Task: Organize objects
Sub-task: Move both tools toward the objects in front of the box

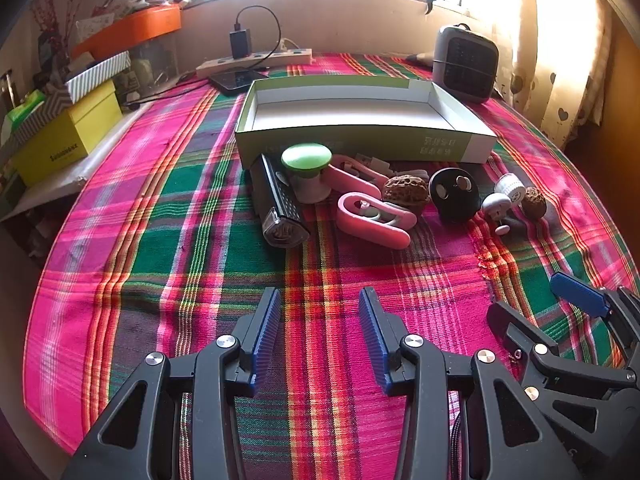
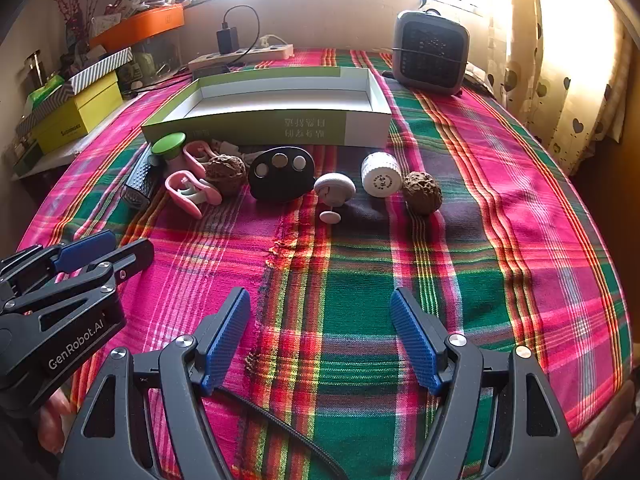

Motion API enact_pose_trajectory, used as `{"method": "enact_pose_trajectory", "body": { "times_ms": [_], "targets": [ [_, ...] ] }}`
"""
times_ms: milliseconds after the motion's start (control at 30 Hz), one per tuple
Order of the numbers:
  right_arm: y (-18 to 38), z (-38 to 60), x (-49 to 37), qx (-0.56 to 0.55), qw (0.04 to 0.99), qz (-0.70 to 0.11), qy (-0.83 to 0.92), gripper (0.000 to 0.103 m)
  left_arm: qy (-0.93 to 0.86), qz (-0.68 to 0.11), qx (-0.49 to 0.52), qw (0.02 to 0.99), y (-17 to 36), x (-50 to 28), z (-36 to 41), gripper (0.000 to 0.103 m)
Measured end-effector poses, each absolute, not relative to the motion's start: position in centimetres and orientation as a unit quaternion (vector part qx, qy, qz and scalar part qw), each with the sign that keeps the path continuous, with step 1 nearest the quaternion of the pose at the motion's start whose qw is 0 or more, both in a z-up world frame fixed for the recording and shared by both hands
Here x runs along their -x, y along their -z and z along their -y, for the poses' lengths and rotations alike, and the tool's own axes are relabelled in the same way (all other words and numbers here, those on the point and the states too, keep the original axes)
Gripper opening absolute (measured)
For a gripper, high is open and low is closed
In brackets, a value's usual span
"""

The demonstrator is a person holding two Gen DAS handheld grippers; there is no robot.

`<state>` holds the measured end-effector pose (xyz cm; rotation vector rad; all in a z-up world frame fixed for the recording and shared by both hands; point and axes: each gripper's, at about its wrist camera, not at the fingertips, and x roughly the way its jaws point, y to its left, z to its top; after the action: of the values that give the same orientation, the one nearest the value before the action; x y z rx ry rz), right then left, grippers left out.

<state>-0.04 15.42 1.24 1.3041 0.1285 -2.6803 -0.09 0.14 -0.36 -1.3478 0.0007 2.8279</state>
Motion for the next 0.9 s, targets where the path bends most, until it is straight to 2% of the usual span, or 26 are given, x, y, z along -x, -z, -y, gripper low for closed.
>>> {"method": "enact_pose_trajectory", "body": {
  "times_ms": [900],
  "targets": [
    [-1.07, -15.54, -0.37, -0.414, 0.099, -0.049, 0.903, 0.073, -0.902, -0.009, 0.430, 0.016, -0.09, 0.42, -0.02, 0.039]
  ]
}}
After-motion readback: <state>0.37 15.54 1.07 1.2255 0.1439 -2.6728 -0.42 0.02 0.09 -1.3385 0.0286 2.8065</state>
